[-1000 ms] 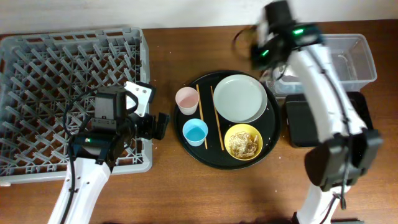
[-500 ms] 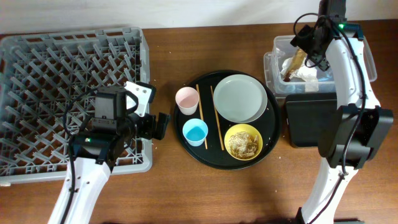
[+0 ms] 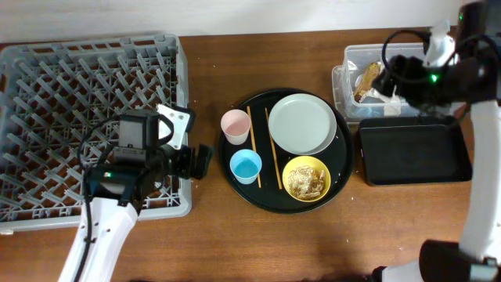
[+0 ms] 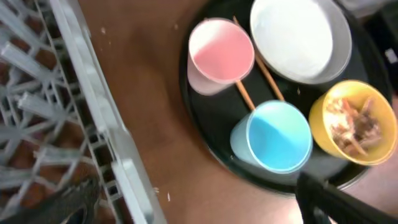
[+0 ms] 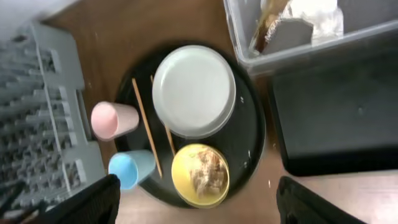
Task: Sort waste into correct bins and load items into the dishwasher rack
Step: 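Carry the wrapper to the clear bin and release it, then grasp the rim of the yellow bowl with the right gripper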
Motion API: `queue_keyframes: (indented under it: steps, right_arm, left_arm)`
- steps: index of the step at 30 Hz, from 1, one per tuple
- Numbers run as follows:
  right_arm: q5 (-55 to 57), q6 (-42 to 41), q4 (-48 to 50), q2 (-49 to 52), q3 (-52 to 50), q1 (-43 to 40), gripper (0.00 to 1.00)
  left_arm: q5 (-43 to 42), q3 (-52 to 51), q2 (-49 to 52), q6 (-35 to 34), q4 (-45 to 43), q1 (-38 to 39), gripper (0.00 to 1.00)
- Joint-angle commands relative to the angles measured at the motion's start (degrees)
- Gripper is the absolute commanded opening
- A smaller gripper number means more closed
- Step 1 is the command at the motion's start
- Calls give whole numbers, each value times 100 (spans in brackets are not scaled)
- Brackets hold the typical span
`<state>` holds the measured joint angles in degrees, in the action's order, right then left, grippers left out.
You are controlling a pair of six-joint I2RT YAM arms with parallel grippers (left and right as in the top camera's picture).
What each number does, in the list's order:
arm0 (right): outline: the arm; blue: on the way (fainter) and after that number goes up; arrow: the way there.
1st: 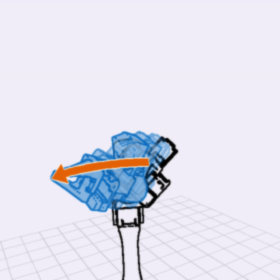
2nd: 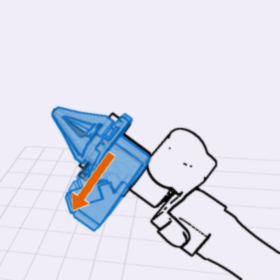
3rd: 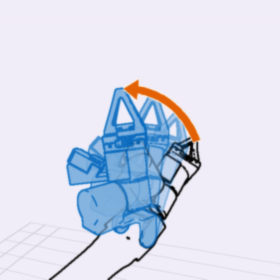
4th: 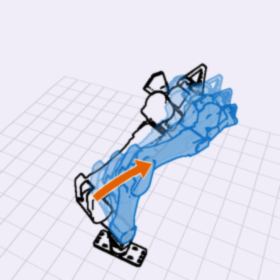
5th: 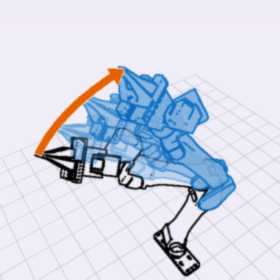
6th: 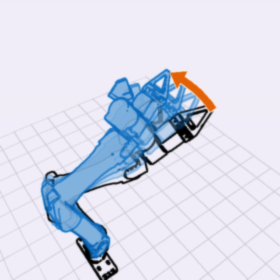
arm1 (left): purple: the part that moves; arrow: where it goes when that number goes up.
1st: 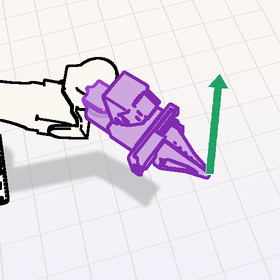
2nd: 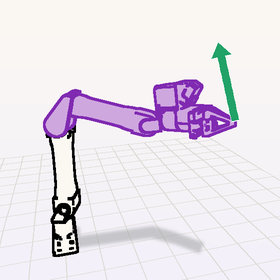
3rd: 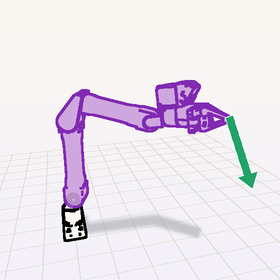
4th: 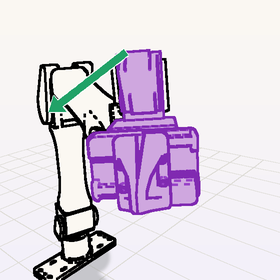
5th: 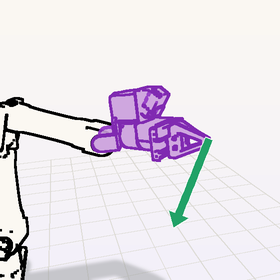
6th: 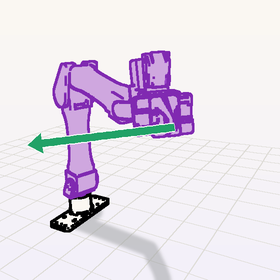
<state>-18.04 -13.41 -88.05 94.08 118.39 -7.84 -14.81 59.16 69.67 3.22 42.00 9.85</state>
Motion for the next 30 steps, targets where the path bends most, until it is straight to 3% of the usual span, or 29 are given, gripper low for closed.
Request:
queue_keyframes:
  steps: [1,5,9,16,19,22,28,30]
  right_arm:
    - [203,116,-343,-385,15,173,81]
    - [844,-280,-645,-382,-391,765,76]
    - [1143,-662,-157,-378,-1276,1370,77]
    - [568,-710,1753,-372,-3287,2271,72]
    - [944,-1646,2686,-317,-4017,2841,69]
    - [1126,-2146,3226,-7,-4430,3215,63]
    - [1272,-2361,3499,1071,-4483,3532,51]
    - [1248,-2376,3504,1355,-4483,3532,43]
  left_arm:
    - [-85,629,-234,-173,223,24,100]
    - [-39,669,-304,-1121,313,22,99]
    - [374,669,-306,-1565,369,22,99]
    - [1209,669,-304,-1561,389,22,99]
    - [1792,669,-304,-1558,387,22,99]
    - [1784,669,-304,-1561,398,22,99]
    - [1764,669,-304,-1561,428,22,99]
    - [1764,669,-304,-1561,483,22,100]
